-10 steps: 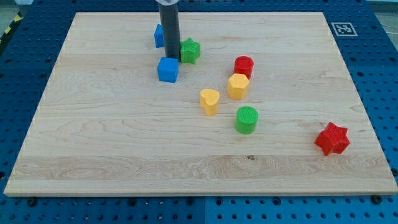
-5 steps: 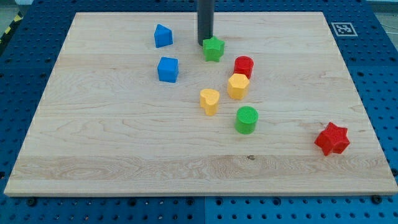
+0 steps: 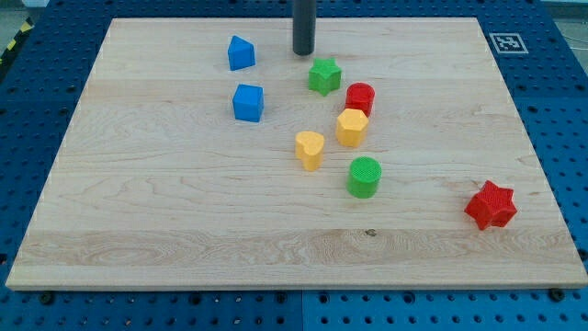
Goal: Push the green star into the red circle
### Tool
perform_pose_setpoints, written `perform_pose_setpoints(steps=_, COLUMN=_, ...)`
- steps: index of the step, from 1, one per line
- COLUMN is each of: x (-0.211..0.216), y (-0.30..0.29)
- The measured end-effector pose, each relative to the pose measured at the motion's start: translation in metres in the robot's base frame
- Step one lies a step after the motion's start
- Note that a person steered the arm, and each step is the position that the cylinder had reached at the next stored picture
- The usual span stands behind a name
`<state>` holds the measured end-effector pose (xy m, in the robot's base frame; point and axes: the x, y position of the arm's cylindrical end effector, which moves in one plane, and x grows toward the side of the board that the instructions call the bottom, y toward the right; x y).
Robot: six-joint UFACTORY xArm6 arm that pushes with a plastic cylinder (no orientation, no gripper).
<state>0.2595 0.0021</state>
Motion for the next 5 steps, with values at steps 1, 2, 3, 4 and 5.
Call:
perform_pose_setpoints(steps=1, x=-0.002, y=-0.004)
perform_pose_setpoints(steps=2, x=0.002, y=-0.004)
perform_pose_setpoints(steps=3, x=0.006, y=-0.004)
perform_pose_setpoints(steps=4, x=0.03, y=-0.003)
perform_pose_setpoints(steps=5, x=0.044, y=0.01)
